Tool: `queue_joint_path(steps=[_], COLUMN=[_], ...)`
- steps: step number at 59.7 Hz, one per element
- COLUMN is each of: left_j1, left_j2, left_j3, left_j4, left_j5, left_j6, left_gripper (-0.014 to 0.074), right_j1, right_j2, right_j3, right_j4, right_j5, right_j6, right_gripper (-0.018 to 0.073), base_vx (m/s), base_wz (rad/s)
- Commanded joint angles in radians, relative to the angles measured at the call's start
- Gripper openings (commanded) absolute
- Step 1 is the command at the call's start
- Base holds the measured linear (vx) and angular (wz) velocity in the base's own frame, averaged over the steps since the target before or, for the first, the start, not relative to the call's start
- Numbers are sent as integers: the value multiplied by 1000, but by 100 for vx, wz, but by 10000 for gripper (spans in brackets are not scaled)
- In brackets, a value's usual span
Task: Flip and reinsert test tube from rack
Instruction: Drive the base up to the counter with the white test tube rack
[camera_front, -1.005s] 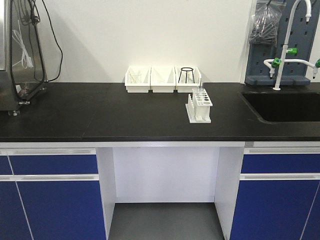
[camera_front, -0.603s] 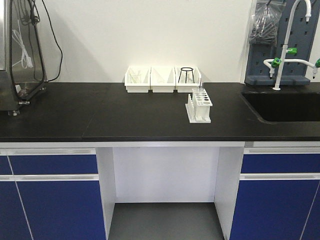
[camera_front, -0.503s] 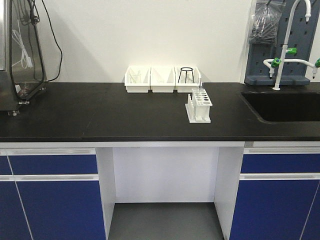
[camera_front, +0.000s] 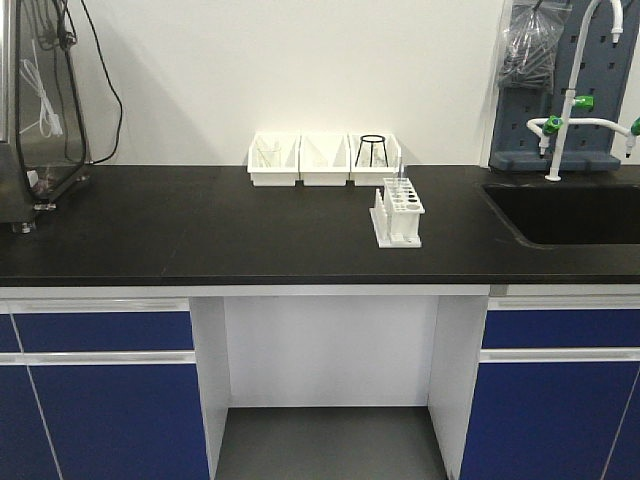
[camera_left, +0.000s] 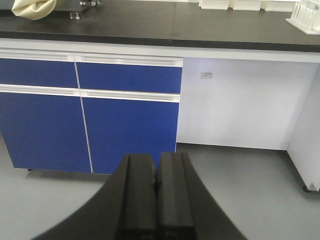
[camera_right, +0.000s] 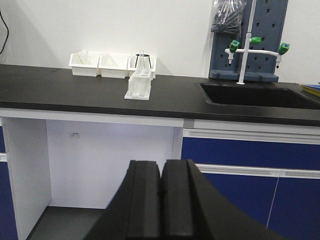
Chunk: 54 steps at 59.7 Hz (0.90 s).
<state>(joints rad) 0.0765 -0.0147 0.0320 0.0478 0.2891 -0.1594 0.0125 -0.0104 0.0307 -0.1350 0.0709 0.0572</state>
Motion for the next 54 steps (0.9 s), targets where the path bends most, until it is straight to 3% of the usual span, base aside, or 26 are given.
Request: queue_joint_path(steps=[1,54], left_j1=[-7,-7], left_j2=[-12,-12], left_j3=[0,0], left_j4=[-3,-3], left_j5=[-87,-87], left_j6=[0,0], left_gripper=[-6,-6], right_j1=[-1,-1], right_j2=[-10,-10], right_j3=[0,0], right_j4=[-8,-8], right_j5=[-81,-81], right_j6=[-9,-9], right_gripper=[-9,-9], base_vx=[5,20], base_wz=[-1,-2])
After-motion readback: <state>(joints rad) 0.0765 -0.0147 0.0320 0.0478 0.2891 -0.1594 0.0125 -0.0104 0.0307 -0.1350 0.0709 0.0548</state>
